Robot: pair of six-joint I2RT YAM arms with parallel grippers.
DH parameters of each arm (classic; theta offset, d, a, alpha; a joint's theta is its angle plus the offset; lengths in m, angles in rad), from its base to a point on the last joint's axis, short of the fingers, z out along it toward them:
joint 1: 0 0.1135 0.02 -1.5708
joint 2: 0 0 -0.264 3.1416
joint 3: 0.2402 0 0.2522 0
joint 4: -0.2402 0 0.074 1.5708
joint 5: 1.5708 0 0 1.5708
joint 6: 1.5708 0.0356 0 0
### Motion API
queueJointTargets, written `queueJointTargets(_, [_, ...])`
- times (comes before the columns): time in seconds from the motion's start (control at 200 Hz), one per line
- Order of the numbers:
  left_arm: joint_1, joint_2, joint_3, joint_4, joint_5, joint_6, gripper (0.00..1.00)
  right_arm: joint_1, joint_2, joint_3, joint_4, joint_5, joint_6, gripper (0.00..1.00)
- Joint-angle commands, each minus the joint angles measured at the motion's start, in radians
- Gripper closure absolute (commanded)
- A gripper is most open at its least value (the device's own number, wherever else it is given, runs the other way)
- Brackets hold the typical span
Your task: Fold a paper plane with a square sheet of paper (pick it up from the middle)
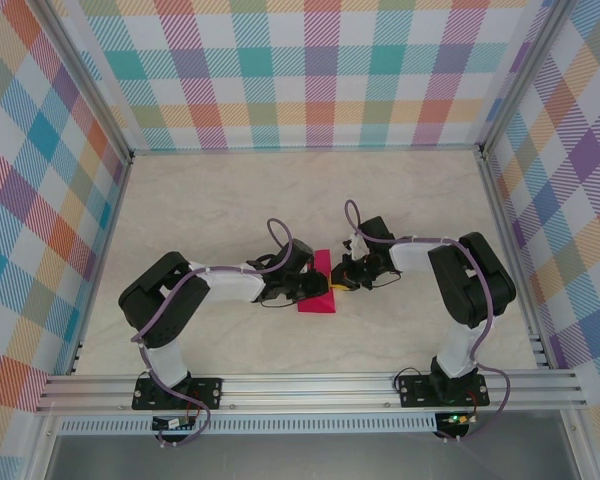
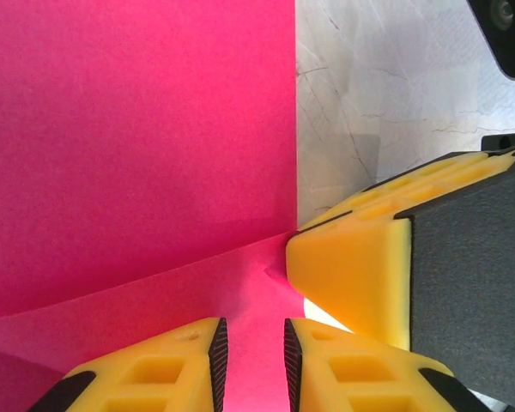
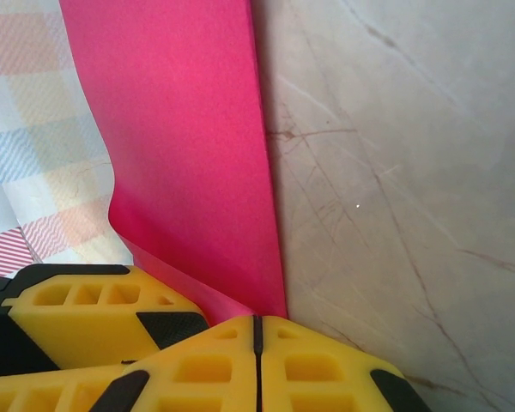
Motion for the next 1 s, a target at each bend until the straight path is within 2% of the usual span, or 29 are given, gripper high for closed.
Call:
queueJointTargets(0.0, [-0.001,0.006,0.012,-0.048,-0.026,0.004,0.74,0.005,0.027,0.022,-0.014,-0.001,-0.021,0.93])
queueJointTargets(0.51, [-0.002,-0.023,0.021,-0.033,-0.008,0.011,0.74,0.005,0.02,0.021,-0.026,0.002,-0.02,0.93])
queueJointTargets(0.715, [-0.003,-0.089,0.007,-0.009,-0.045,0.013,0.72,0.007,-0.039,0.003,-0.032,-0.049,-0.012,0.93])
queueJointTargets(0.995, [-0.001,-0.086,-0.031,0.007,-0.074,0.002,0.72,0.008,-0.089,-0.02,-0.029,-0.11,0.004,0.92])
